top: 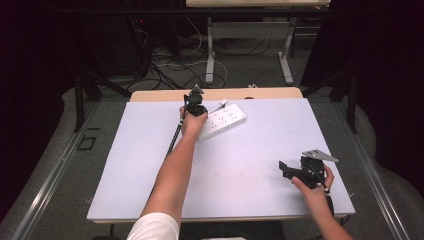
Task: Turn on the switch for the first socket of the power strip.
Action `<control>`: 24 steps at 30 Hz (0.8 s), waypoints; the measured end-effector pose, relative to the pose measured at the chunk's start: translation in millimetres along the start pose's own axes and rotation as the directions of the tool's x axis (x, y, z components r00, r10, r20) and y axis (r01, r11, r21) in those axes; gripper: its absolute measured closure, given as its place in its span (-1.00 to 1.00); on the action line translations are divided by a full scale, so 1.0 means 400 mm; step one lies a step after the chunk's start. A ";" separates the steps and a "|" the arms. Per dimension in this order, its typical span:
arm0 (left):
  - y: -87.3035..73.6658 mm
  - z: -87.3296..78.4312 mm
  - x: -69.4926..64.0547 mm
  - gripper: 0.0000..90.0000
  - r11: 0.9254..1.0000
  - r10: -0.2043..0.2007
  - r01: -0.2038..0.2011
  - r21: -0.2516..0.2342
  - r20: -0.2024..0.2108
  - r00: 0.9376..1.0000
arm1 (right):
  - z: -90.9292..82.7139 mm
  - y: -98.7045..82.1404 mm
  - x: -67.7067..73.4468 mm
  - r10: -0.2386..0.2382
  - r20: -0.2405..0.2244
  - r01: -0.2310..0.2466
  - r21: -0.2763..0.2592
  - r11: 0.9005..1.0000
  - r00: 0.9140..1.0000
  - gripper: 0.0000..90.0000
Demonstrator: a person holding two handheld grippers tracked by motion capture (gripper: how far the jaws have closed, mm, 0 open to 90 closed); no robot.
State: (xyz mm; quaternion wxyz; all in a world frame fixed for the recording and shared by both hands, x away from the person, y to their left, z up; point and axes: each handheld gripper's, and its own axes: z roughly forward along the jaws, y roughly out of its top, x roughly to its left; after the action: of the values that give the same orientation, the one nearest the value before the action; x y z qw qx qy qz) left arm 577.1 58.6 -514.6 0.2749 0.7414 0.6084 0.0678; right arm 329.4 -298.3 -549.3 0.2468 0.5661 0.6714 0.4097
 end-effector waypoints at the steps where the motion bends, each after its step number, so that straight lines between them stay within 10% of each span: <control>1: 0.000 0.000 -0.001 0.94 1.000 0.013 -0.013 0.003 -0.005 1.000 | 0.000 0.000 0.001 0.001 0.000 -0.001 0.000 1.000 1.000 -0.77; 24: -0.008 0.004 -0.007 0.94 1.000 0.028 -0.028 -0.005 -0.017 0.999 | 0.000 0.000 -0.002 0.012 0.001 -0.012 0.002 1.000 1.000 -0.77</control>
State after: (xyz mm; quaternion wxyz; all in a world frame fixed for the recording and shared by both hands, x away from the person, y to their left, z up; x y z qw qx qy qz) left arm 574.4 55.9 -516.8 0.2706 0.7485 0.6002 0.0795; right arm 329.4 -299.0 -549.3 0.2442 0.5706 0.6683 0.4101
